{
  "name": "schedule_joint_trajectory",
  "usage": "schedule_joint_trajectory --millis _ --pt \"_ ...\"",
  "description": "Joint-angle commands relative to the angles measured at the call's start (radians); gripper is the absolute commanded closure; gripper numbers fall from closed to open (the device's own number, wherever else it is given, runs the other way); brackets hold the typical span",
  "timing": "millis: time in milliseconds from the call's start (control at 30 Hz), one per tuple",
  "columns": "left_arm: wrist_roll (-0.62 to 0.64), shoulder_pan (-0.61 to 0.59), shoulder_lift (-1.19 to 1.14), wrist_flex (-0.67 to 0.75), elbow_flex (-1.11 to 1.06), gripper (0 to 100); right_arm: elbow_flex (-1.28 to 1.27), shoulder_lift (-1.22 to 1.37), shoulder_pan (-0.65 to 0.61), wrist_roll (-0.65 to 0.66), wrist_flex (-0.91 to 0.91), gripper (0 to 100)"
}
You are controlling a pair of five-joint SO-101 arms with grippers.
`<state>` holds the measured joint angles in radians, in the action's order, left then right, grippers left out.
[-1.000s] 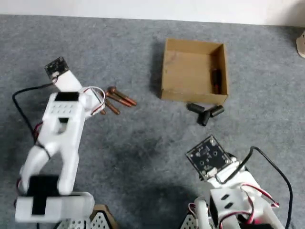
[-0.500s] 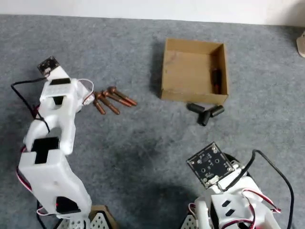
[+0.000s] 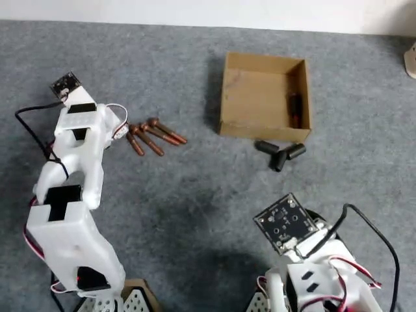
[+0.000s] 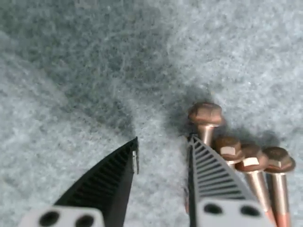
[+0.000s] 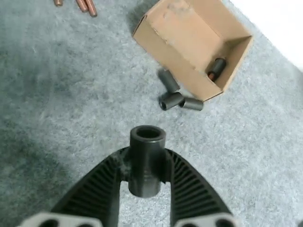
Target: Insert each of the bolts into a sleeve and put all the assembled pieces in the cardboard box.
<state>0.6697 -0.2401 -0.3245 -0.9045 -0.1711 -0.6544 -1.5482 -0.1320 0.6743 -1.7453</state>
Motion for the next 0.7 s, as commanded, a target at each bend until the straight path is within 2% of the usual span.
schedule_joint_trajectory --millis 0,167,400,667 --pt "0.005 0.053 0.085 -0.008 0.045 83 -0.028 0.001 0.007 -0.002 0.01 99.3" --pt "0.005 0.088 0.13 -0.071 0.051 82 -0.074 -0.002 0.007 -0.003 0.028 99.3" --pt "0.038 0.074 0.13 -0.066 0.044 83 -0.07 -0.004 0.007 -0.003 0.021 99.3" --pt "0.04 0.07 0.008 -0.034 0.053 82 -0.068 -0.004 0.007 -0.003 0.019 99.3"
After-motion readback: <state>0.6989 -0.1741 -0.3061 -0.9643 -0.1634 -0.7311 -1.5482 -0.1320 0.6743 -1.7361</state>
